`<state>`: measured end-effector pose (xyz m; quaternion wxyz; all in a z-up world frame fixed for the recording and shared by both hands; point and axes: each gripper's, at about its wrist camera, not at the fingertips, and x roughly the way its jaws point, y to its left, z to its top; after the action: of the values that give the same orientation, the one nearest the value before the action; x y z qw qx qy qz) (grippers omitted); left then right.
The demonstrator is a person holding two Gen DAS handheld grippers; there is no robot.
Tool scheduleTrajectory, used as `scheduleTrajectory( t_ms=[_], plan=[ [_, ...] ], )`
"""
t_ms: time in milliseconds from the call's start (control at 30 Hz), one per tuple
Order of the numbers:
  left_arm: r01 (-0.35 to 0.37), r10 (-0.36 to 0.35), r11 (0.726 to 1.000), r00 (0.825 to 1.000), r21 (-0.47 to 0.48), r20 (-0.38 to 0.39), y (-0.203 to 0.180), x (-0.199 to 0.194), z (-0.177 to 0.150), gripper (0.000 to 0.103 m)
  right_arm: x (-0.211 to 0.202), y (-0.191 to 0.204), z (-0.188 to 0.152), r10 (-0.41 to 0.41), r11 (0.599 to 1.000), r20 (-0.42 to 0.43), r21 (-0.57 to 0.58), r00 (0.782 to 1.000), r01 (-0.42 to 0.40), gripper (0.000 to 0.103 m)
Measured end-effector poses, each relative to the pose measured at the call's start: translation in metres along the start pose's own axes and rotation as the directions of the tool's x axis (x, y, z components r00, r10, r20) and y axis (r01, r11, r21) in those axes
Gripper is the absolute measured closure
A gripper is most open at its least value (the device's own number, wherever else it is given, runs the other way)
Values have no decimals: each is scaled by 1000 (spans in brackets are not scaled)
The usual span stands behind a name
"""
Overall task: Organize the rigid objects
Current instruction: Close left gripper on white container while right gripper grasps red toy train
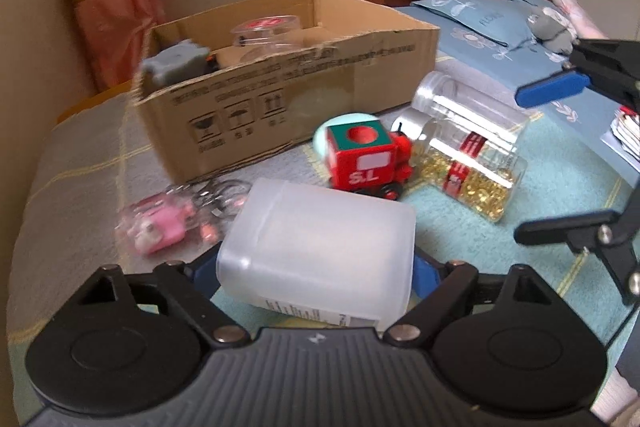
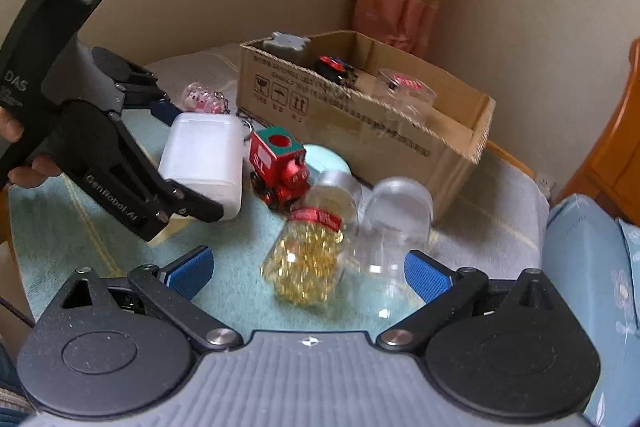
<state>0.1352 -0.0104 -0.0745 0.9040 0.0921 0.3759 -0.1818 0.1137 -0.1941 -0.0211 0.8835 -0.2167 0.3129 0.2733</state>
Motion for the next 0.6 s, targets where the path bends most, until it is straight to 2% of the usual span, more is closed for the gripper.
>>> scheduleTrajectory(
  t_ms=[200,333,400,600],
  plan=[
    [-66,66,996,998,-66,-6,20,-17,-14,15,18,1,27,36,996,15,-86,999,-34,3],
    [-83,83,989,997,-121,-6,33,-24,-21,17,37,4,47,65,989,7,-137,998,-64,17],
    [-79,79,987,997,-138,-6,36,-25,-23,17,48,4,56,86,985,-2,-153,996,-86,20],
    [-75,77,989,997,-129,8,36,-25,-21,17,75,10,70,117,971,-41,-205,992,-123,38]
  ],
)
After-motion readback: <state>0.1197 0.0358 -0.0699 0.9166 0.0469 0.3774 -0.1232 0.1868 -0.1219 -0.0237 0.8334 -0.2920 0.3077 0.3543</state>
